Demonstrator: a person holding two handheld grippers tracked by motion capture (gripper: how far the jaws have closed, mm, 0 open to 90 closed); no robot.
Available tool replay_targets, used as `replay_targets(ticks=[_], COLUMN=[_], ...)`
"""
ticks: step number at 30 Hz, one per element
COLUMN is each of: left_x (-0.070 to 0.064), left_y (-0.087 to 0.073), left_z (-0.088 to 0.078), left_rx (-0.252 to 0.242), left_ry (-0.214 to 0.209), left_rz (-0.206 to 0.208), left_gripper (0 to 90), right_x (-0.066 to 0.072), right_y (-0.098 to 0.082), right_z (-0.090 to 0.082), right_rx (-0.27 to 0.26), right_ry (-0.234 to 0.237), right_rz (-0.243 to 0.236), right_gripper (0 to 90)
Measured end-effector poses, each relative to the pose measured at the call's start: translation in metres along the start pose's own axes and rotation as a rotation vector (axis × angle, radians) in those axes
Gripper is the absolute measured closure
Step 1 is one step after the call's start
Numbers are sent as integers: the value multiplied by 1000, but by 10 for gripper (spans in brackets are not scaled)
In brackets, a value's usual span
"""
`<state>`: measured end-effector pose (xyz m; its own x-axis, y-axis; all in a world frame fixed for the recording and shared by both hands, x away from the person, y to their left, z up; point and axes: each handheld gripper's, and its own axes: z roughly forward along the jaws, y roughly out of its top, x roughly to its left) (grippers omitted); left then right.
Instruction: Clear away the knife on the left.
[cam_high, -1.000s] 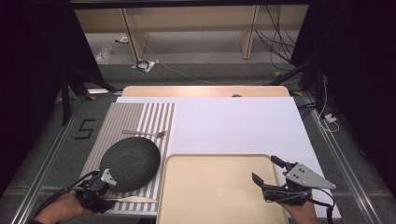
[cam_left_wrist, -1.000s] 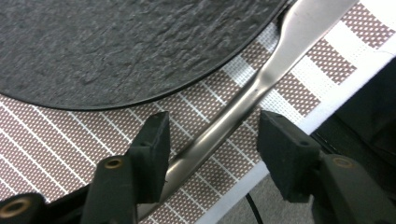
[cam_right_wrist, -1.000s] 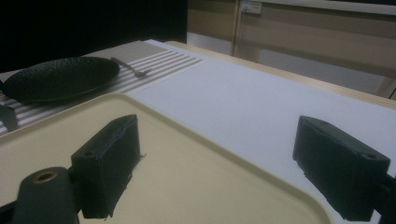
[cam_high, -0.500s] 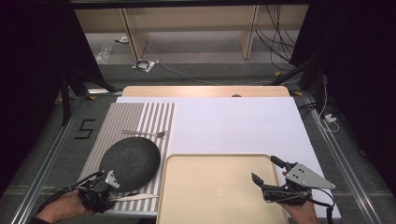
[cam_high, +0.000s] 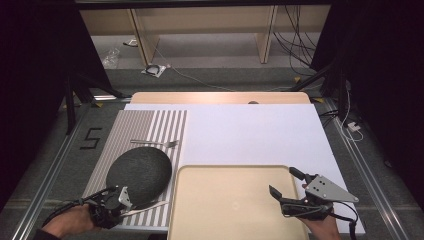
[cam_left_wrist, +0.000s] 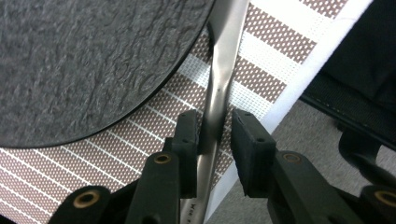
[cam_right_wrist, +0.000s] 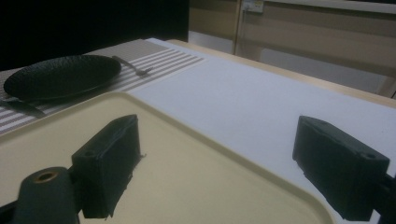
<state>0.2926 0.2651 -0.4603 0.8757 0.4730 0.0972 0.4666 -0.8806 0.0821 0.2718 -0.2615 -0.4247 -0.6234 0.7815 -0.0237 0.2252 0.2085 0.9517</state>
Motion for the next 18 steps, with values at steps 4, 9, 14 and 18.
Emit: replay_targets(ticks=[4, 9, 14, 18], left_x=[-1, -3, -4, -4], left_y=[1, 1, 2, 2], left_z=[0, 0, 0, -1], left_rx=[9, 9, 13, 15], left_ry=[2, 5, 11, 16], left_rz=[34, 52, 69, 77], left_gripper=[753, 775, 783, 789], right_x=[0, 0, 0, 0], right_y=[0, 0, 0, 0], right_z=[0, 0, 1, 1], right_rx=[4, 7, 8, 8], right_ry=[1, 2, 2, 2], right_rz=[-1, -1, -1, 0], right_gripper=[158, 158, 158, 159])
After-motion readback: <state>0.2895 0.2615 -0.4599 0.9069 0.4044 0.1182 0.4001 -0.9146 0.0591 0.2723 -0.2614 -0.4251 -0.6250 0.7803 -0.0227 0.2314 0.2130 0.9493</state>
